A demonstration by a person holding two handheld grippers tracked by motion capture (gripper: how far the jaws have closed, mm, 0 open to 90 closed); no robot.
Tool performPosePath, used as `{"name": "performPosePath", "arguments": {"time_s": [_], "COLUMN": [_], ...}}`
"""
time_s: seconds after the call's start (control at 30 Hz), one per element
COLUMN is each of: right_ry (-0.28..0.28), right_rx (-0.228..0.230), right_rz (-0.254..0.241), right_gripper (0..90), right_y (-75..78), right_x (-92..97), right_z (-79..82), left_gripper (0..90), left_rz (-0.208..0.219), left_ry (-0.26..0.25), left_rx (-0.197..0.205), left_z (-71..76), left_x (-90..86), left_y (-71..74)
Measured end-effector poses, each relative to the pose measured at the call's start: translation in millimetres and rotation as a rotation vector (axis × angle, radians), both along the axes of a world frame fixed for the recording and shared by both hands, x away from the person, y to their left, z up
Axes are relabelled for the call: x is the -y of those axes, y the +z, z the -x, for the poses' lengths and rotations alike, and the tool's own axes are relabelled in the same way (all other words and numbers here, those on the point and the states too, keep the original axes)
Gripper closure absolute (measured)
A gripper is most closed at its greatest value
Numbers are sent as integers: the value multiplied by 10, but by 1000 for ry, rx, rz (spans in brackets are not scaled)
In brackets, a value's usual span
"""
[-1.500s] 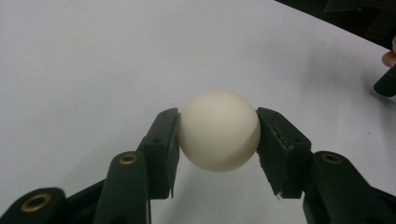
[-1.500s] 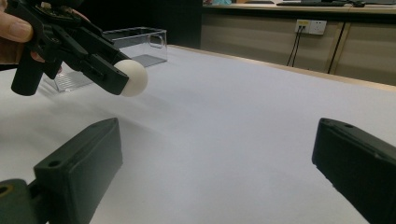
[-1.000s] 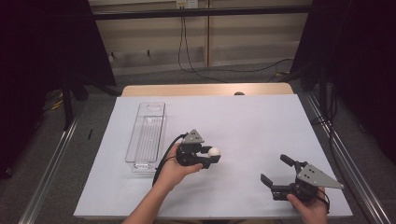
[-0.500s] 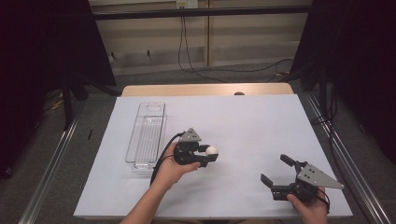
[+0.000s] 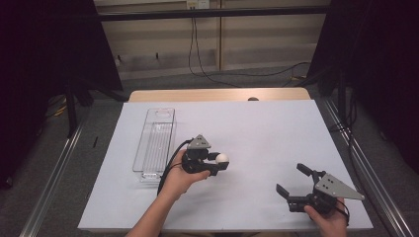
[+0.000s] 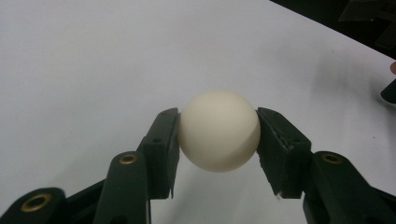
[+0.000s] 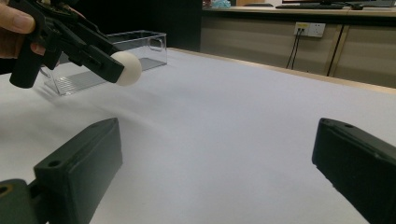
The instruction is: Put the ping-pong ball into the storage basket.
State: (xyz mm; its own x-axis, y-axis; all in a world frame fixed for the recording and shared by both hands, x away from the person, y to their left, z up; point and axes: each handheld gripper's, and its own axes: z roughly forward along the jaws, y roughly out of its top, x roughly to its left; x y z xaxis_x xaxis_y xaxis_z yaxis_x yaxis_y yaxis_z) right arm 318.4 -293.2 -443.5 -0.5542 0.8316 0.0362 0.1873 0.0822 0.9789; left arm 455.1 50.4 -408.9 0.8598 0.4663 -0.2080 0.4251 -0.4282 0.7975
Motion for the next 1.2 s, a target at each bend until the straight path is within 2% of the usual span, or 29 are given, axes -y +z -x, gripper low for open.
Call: {"name": "performPosePath", "arguments": {"time_s": [0.1, 0.2, 0.23, 0.3, 0.73, 0.9, 1.1, 1.13, 1.2], "right_ry": [1, -2, -3, -2, 0, -4, -3, -3, -2], "right_rx": [-2, 0, 0, 0, 6, 3, 0, -1, 0], "right_rz": [1, -3, -2, -2, 4, -1, -3, -4, -3], "right_gripper": [11, 12, 11, 11, 11, 12, 12, 11, 12], "right_y": [0, 1, 1, 0, 2, 3, 1, 1, 1], "right_x": [3, -2, -1, -1, 6, -2, -1, -1, -1], "right_z": [0, 0, 0, 0, -3, 0, 1, 1, 0], "left_gripper": [511, 511, 511, 511, 511, 511, 511, 511, 511], "left_rz": [6, -9, 5, -11, -4, -15, 1, -16, -12], "left_ry": [5, 10, 10, 10, 24, 24, 25, 33, 33], "left_rx": [3, -4, -4, -1, -1, 1, -6, -3, -1], "left_z": [-8, -13, -14, -21, -34, -44, -63, -63, -69], "left_x": [-15, -37, -37, -57, -110, -135, -162, -169, -182], "left_y": [9, 26, 19, 31, 61, 81, 84, 95, 99]}}
